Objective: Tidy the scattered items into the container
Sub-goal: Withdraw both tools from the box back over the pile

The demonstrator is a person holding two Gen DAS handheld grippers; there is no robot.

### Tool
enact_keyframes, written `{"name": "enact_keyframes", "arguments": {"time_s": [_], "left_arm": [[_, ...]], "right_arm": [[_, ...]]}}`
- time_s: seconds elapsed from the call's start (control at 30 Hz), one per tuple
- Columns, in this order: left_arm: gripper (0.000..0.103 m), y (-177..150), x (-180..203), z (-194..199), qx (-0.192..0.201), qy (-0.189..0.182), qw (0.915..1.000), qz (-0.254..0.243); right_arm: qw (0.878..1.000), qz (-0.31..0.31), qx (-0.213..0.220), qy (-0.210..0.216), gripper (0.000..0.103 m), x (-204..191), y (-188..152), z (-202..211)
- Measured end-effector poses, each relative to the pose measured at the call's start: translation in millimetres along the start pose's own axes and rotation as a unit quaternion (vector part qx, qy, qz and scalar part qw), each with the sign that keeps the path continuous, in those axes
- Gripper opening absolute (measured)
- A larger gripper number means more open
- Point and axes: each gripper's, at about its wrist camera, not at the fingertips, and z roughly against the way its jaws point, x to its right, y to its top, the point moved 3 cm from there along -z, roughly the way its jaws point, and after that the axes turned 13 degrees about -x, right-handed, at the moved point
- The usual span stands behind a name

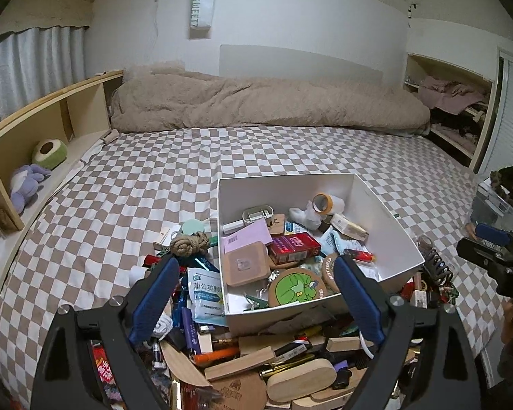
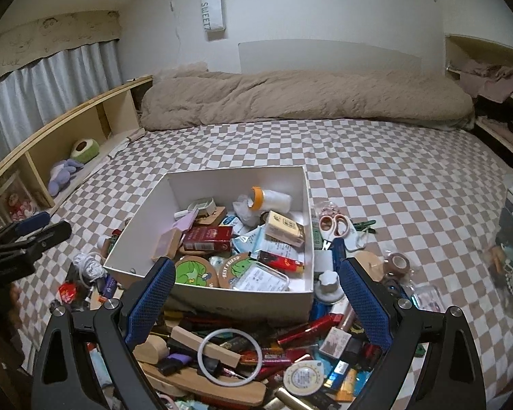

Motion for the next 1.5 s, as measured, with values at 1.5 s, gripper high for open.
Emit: {"name": "enact_keyframes", "arguments": {"time_s": [1.5], "left_arm": [[0.103, -58.7, -59.4, 5.3, 0.008, 0.024, 0.9979, 0.060]], "right_arm": [[0.996, -0.067, 0.042, -0.035, 0.103, 75.0, -55.5, 9.1]]}}
